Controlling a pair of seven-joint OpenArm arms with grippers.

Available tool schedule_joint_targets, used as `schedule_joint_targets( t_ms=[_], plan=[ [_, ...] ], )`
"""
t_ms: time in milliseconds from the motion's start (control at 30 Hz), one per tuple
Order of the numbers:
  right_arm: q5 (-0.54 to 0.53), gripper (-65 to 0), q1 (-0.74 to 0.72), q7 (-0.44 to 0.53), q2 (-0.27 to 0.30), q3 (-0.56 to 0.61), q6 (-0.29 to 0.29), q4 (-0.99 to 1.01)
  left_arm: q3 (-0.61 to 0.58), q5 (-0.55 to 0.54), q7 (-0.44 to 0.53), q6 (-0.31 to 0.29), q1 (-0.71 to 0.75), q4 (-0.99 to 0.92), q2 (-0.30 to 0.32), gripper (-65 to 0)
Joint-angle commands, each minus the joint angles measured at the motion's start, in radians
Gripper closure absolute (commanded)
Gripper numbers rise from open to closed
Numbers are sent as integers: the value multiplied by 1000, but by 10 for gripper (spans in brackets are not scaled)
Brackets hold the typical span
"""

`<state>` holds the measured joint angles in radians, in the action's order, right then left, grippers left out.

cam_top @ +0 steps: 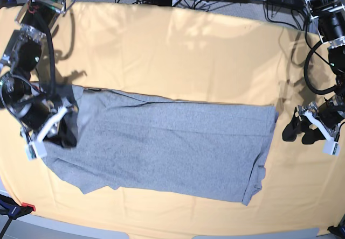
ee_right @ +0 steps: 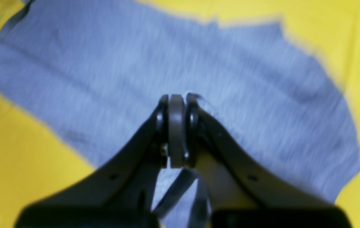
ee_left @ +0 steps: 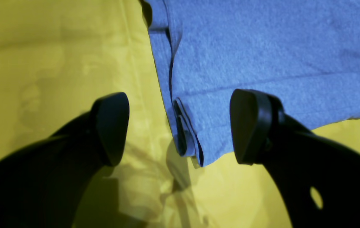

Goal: Layout the t-shirt on the table in an organized manner, then fold the t-shirt properly
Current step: 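Grasp the shirt's side edge with the right gripper and fold it over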

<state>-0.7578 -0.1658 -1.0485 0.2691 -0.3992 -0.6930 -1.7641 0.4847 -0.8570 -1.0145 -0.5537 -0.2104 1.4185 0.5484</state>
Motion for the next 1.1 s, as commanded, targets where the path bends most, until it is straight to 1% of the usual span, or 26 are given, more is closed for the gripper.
schedule_joint_targets(
  t_ms=[0,100,200,400,533,600,767,867,1067],
  plan=[
    [7,0,-29,36,14,18,-5,-13,7,-23,19,-3,-16,13,22,-494],
    [70,0,-66,65,14,84,-5,7,6,-23,19,-3,-14,13,22,-494],
    [129,0,-113,97,14,128,-5,79,7,-23,19,-3,-14,13,22,-494],
    [244,0,-205,188,14,130,-5,307,7,-23,18,-3,-11,13,22,-494],
    [301,0,-256,201,14,130,54,422,7,-23,19,-3,-11,13,22,-494],
    [336,0,-279,205,14,130,97,453,7,-23,19,-3,-11,13,22,-494],
    [453,0,-297,267,14,130,238,460,7,-23,19,-3,-11,13,22,-494],
    [486,0,-294,267,13,130,279,460,7,-23,19,-3,-11,13,21,-494],
    [575,0,-294,268,13,130,395,460,7,-23,19,-3,-11,13,17,-494]
  ],
)
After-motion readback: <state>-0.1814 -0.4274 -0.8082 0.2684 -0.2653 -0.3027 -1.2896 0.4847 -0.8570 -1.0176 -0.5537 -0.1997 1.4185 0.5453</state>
